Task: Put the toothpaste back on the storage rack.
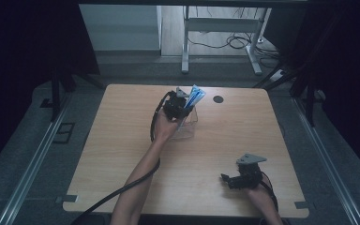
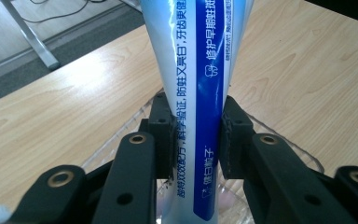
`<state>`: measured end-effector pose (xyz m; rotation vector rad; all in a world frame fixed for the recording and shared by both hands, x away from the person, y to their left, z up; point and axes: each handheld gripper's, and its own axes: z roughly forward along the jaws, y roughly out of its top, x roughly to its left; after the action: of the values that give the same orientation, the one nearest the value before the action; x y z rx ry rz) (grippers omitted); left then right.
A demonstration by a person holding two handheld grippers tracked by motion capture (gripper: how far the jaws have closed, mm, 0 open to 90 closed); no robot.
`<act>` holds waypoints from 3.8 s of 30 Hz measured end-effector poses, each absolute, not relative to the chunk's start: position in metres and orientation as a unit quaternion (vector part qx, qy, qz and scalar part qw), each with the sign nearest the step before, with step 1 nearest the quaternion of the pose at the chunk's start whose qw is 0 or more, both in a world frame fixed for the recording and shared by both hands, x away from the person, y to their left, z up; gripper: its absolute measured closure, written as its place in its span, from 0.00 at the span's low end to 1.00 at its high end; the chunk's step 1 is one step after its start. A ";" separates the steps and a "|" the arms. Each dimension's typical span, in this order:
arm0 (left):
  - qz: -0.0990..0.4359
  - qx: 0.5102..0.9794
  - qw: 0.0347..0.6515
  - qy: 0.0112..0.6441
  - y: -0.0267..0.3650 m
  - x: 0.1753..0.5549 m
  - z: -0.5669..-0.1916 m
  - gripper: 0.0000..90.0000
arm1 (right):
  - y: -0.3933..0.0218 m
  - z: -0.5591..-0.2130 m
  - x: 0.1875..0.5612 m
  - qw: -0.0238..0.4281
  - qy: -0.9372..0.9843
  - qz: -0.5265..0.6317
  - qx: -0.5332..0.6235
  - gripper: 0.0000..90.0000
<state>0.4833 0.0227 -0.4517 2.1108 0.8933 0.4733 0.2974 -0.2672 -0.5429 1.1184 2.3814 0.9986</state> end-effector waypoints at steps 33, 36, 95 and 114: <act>0.142 0.814 0.440 0.352 0.040 0.470 -0.432 0.30 | -0.267 -0.543 0.298 0.164 0.835 0.350 0.391 0.07; 0.138 0.816 0.438 0.352 0.041 0.469 -0.432 0.24 | -0.267 -0.543 0.298 0.164 0.835 0.350 0.391 0.07; 0.107 0.824 0.456 0.318 0.065 0.425 -0.432 0.14 | -0.267 -0.543 0.298 0.164 0.835 0.349 0.392 0.07; 0.112 0.820 0.462 0.319 0.084 0.402 -0.435 0.14 | -0.267 -0.543 0.298 0.164 0.835 0.349 0.392 0.07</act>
<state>0.4020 0.0840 -0.4347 2.0156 0.7835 0.2760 0.2977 -0.2670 -0.5429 1.1162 2.3807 0.9960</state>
